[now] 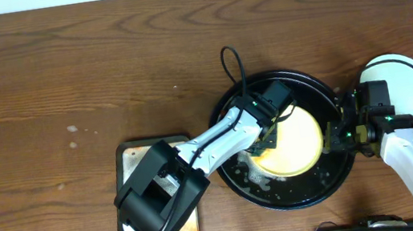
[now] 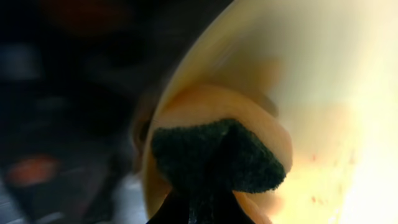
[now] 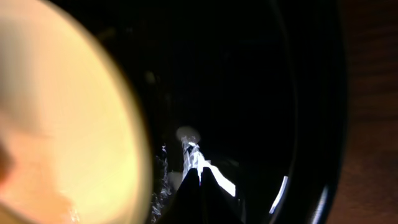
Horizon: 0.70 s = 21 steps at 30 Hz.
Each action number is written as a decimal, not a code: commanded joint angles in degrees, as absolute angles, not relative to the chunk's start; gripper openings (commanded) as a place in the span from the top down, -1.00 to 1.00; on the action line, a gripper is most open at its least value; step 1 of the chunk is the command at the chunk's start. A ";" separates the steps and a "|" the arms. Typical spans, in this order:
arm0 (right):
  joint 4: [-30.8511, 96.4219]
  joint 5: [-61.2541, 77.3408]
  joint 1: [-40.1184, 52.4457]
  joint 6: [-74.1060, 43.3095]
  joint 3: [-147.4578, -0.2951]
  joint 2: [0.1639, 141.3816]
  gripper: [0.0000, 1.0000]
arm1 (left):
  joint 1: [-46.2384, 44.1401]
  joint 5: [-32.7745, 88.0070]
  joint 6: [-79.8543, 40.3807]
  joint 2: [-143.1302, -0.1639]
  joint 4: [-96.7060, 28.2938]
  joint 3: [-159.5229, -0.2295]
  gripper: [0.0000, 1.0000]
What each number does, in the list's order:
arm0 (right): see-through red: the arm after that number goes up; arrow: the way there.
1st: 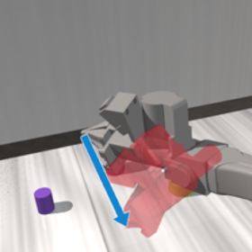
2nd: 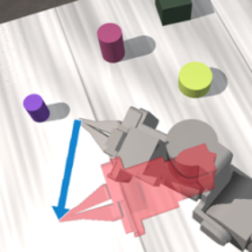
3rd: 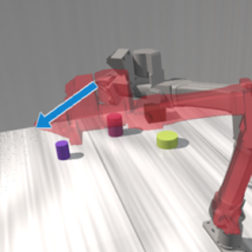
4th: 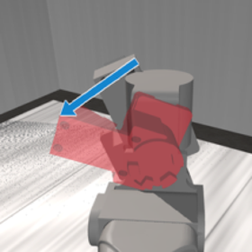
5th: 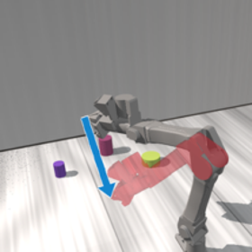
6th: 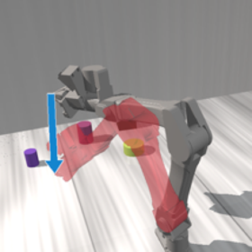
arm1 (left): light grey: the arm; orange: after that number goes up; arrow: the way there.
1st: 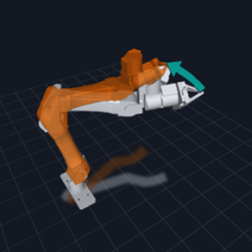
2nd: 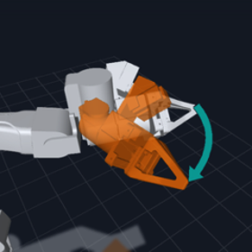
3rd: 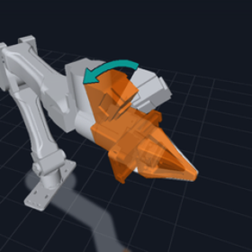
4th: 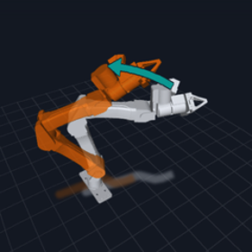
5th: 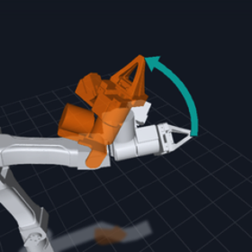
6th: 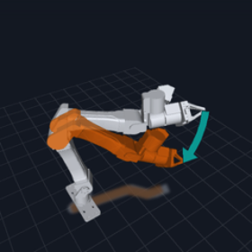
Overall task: Clean dirty plates on tray and stack at the side
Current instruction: 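Scrub the yellow plate with the sponge while the right gripper holds it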
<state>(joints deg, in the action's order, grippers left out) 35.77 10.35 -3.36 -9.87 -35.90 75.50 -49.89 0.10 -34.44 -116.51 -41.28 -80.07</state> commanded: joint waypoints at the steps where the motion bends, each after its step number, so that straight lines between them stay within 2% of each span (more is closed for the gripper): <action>1: 35.79 9.26 -3.33 -10.24 -36.10 75.00 0.98 | -49.25 -9.74 -33.47 -118.13 -44.45 -83.64 0.85; 9: 35.46 10.00 -3.31 -9.80 -36.10 75.00 0.98 | -49.25 -9.28 -34.79 -117.49 -49.91 -89.34 0.84; 11: 34.57 15.62 -3.29 -4.03 -36.10 75.00 0.97 | -49.25 -8.38 -34.79 -117.21 -50.26 -89.34 0.84; 12: 33.80 20.16 -3.29 -0.75 -36.10 75.00 0.94 | -49.25 -8.01 -34.83 -117.14 -50.46 -89.36 0.84; 15: 30.70 30.24 -3.29 3.27 -36.10 75.00 0.66 | -49.25 -7.99 -36.51 -116.88 -51.75 -89.41 0.85; 21: 26.94 28.84 -3.27 3.22 -36.03 75.02 0.54 | -48.82 -8.08 -38.13 -113.16 -53.30 -89.41 0.84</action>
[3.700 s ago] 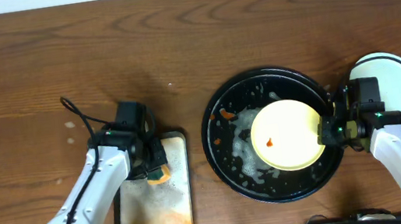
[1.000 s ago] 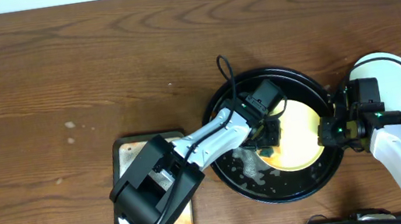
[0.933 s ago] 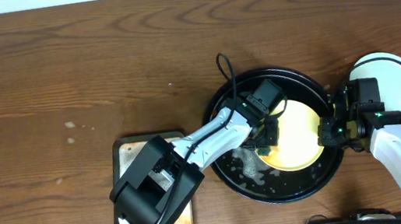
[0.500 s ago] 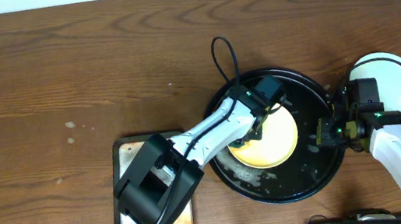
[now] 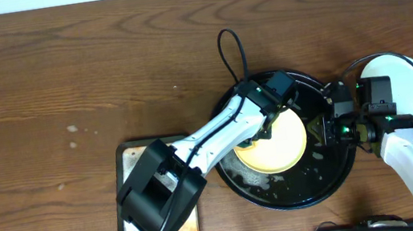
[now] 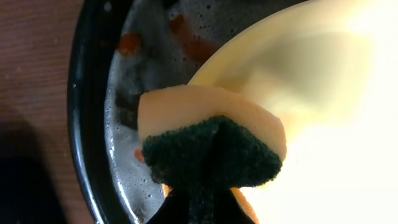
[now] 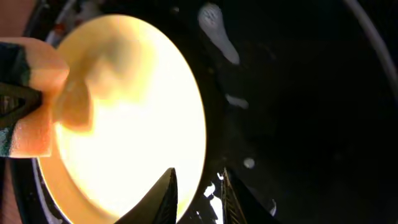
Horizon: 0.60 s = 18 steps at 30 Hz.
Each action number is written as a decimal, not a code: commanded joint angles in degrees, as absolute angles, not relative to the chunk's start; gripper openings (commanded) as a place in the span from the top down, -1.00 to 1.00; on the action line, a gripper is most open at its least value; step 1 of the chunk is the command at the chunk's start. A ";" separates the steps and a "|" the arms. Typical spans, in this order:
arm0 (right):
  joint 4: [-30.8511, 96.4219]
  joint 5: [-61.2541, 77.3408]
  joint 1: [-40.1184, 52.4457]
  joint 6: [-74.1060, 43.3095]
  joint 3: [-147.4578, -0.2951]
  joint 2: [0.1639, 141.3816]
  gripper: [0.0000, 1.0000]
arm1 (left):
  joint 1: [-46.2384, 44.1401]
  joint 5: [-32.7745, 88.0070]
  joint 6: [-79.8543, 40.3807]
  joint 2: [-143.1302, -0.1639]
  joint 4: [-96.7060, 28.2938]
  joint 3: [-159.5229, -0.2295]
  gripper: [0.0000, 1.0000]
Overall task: Clean dirty plates on tray and stack at the side
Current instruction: 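Scrub the yellow plate with the sponge while the right gripper holds it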
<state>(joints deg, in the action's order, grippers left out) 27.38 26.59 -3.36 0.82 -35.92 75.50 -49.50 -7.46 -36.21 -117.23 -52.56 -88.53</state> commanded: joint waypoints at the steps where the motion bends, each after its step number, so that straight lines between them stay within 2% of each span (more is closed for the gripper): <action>1: 26.76 28.86 -3.29 3.22 -35.92 75.02 0.54 | -48.62 -8.19 -38.57 -112.29 -53.54 -89.41 0.85; 9: 24.80 27.99 -1.69 1.26 -33.71 75.90 0.53 | -43.92 -8.19 -41.06 -101.58 -57.74 -89.41 0.84; 18: 20.67 25.43 1.96 -0.84 -32.99 81.73 0.46 | -35.73 -8.25 -41.01 -94.78 -70.54 -89.38 0.84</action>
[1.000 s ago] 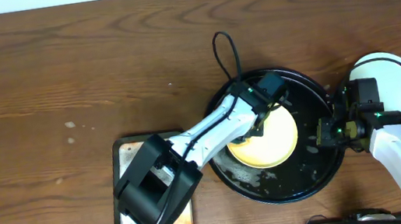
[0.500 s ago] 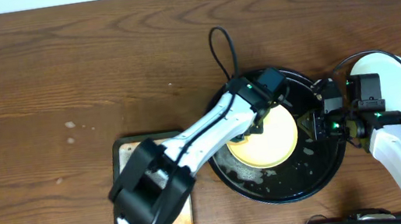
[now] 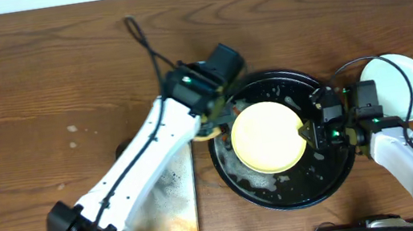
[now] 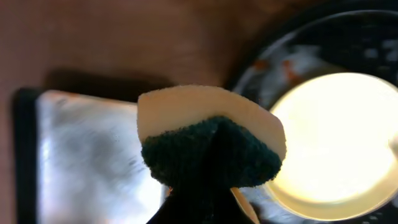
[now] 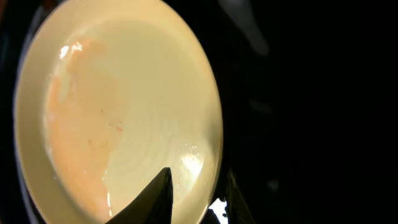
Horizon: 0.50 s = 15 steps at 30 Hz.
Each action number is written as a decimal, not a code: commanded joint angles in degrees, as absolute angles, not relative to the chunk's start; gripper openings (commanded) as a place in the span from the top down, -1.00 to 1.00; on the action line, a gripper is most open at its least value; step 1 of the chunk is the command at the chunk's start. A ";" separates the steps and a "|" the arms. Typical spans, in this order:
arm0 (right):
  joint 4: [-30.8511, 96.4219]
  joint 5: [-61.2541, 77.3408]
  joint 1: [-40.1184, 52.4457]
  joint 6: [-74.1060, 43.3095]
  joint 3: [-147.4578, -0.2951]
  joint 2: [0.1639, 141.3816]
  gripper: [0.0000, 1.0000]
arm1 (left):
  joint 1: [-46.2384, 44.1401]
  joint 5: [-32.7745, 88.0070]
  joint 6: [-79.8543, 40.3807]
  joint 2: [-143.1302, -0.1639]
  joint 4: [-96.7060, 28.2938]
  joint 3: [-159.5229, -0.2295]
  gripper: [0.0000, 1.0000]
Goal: Clean dirty plates on tray and stack at the side
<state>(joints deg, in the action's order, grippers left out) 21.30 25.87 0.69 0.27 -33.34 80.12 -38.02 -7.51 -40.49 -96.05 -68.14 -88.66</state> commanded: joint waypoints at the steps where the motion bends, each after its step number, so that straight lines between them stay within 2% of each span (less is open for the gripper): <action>1: 20.14 24.73 2.28 -1.19 -32.99 82.74 0.46 | -34.54 -8.43 -41.01 -94.45 -72.60 -89.38 0.83; 5: 18.20 20.16 2.76 -3.68 -32.99 85.84 0.55 | -31.33 -13.50 -41.04 -94.17 -78.89 -89.06 0.84; 7: 17.39 19.49 2.76 -4.25 -32.99 86.50 0.69 | -30.30 -16.19 -41.04 -94.17 -80.97 -88.20 0.84; 9: 16.51 19.51 2.74 -4.27 -33.01 86.48 0.98 | -29.56 -16.10 -41.08 -94.15 -82.08 -87.15 0.84; 15: 18.00 15.00 2.72 -4.67 -35.16 83.20 0.98 | -29.34 -16.14 -42.83 -91.74 -81.65 -80.90 0.84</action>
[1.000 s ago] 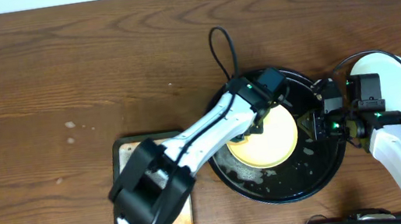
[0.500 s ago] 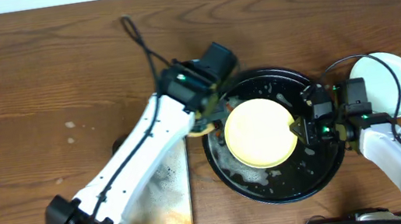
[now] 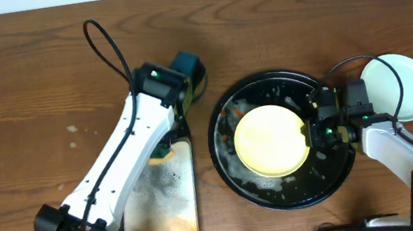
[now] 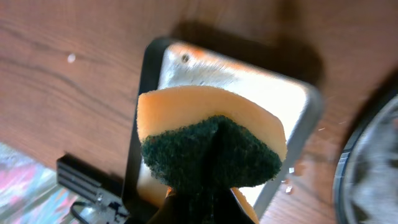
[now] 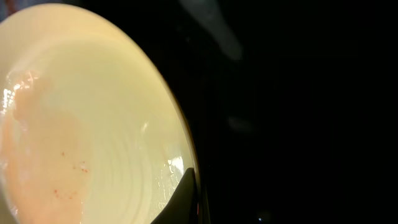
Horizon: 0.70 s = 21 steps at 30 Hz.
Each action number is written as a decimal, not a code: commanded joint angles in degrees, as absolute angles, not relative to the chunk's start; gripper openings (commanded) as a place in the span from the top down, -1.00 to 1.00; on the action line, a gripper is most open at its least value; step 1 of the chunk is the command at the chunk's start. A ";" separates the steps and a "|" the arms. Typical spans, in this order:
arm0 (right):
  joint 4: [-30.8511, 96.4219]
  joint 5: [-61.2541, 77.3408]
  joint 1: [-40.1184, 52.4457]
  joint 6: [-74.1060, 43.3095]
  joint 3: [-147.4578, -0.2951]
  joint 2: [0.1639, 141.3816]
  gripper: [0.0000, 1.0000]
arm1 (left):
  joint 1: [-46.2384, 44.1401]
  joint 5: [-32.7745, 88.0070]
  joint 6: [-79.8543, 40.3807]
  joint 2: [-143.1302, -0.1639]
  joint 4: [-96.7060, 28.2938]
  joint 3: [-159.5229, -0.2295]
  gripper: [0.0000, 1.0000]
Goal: Clean dirty plates on tray and stack at the side
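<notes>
A pale yellow plate (image 3: 269,141) smeared with orange lies in the black basin (image 3: 226,113). My right gripper (image 3: 312,135) sits at the plate's right rim. In the right wrist view one finger (image 5: 188,190) rests on the yellow plate (image 5: 93,118) at its edge, and the other is lost against the dark basin. The right gripper (image 5: 194,186) looks shut on the rim. My left gripper (image 3: 166,143) is shut on a yellow sponge (image 4: 211,118) with a green scouring side. It holds the sponge over the top end of the metal tray (image 4: 261,93).
The metal tray (image 3: 159,207), stained orange at its near end, lies left of the basin. A white plate (image 3: 403,86) sits on the table right of the basin. Foamy water and food bits lie in the basin around the yellow plate. A black cable loops above the left arm.
My left arm has swung further left, carrying the sponge from the basin's left edge to over the tray's top end. My right gripper's fingers, then apart astride the plate's rim, now look shut on it.
The sponge was first pressed on the tilted yellow plate in the basin, the right gripper shut low at the basin's right side. Then the right gripper was open at the plate's rim. Later the sponge was off the plate, which lay flat. Now it is over the tray.
</notes>
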<state>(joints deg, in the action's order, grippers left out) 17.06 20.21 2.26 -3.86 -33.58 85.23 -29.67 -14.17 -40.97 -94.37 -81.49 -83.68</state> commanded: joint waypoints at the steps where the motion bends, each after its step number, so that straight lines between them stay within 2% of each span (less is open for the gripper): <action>1: 19.18 13.69 2.79 -4.67 -35.79 82.08 0.98 | -29.15 -16.14 -43.35 -90.80 -81.45 -79.55 0.85; 9: 30.76 -7.09 10.33 -8.10 -40.91 69.93 0.98 | -25.78 -13.21 -43.62 -79.15 -74.15 -65.82 0.84; 16: 32.36 -23.24 21.41 -9.41 -41.32 61.28 0.98 | -23.53 -10.39 -43.16 -70.48 -65.08 -55.05 0.84; 21: 32.67 -34.54 29.82 -9.39 -41.36 58.22 0.98 | -23.53 -6.55 -43.20 -69.45 -60.18 -49.71 0.83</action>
<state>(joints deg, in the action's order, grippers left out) 32.49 -23.44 26.15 -8.10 -40.42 59.88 -23.77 -9.02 -42.65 -69.76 -61.14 -51.79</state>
